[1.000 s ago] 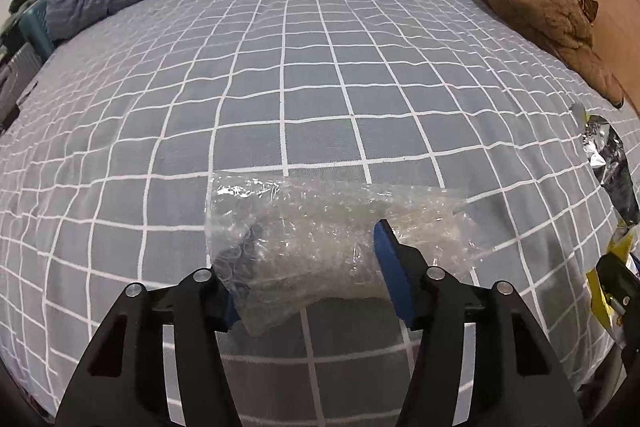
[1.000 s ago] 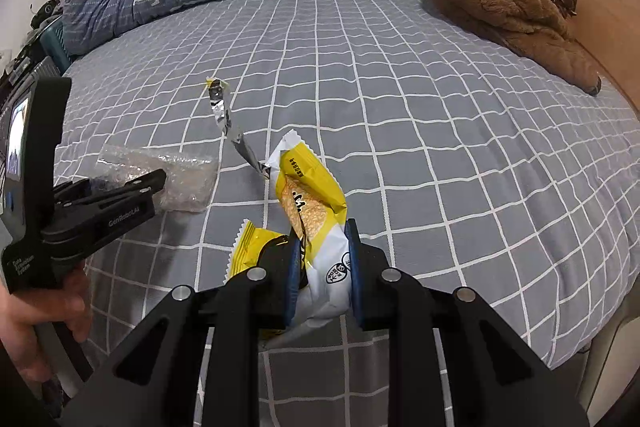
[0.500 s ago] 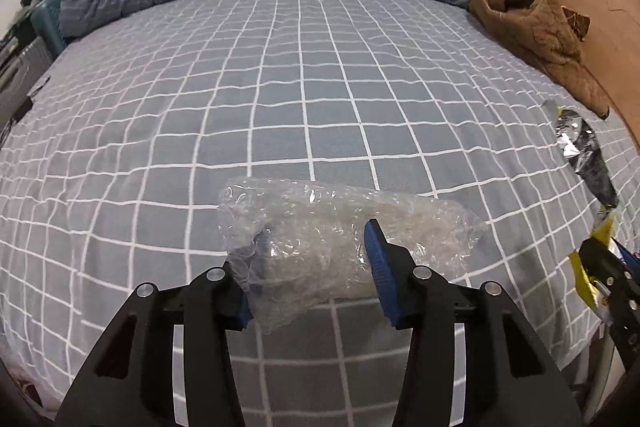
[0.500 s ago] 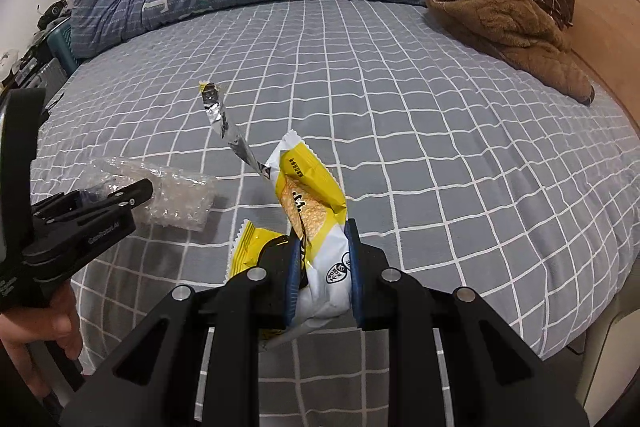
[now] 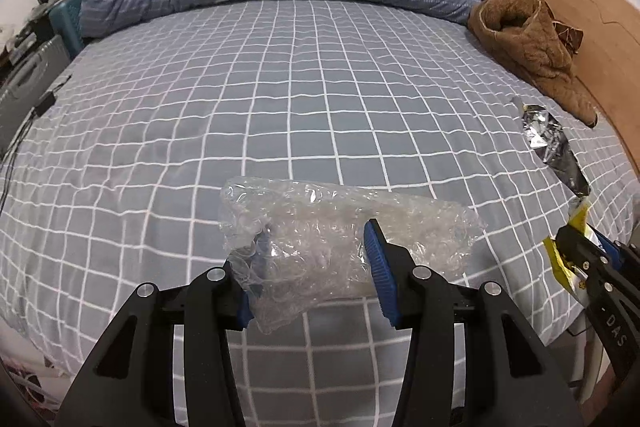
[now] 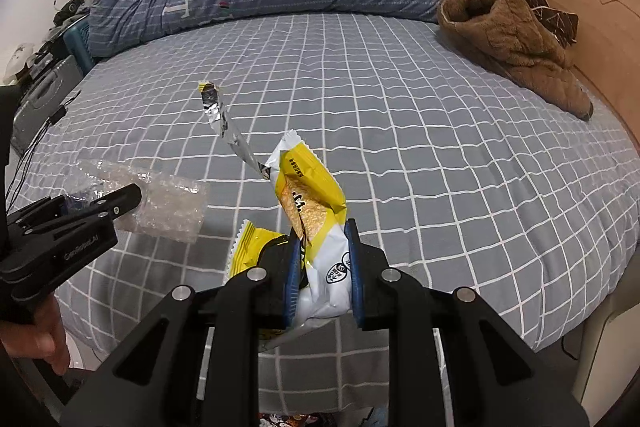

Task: Collect trash
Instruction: 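Lift the bubble wrap and yellow packet and carry them over the bin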

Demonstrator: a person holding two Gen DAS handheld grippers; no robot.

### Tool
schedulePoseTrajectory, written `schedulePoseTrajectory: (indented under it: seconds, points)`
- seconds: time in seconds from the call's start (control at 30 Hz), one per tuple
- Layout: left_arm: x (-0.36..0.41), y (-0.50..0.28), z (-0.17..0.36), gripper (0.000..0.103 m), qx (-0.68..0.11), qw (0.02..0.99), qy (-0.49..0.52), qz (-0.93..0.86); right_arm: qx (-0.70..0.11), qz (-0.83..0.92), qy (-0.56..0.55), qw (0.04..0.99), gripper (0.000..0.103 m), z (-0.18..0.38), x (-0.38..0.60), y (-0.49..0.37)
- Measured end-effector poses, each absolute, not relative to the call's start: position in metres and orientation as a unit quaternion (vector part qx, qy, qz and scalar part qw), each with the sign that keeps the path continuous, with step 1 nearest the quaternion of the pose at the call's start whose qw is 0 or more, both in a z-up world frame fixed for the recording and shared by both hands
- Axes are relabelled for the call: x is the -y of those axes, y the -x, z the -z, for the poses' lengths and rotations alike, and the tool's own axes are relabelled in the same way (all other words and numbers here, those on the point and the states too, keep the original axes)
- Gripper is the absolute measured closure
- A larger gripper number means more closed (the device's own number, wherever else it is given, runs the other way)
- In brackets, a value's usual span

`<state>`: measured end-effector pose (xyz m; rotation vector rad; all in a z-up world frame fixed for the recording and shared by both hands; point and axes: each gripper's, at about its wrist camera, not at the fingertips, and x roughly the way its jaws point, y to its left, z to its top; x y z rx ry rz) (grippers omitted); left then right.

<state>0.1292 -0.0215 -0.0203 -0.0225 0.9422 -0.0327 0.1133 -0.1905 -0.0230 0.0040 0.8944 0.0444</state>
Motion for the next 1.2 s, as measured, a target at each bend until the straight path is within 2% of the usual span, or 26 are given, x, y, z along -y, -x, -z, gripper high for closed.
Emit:
schedulePoseTrajectory:
  seconds: [1.2]
  points:
    - [-0.008, -0.001, -0.042, 0.057, -0.418, 0.908, 0.033, 0.016, -0.412, -0.047, 0.031, 0.910, 0.083, -0.026, 0.141, -0.017]
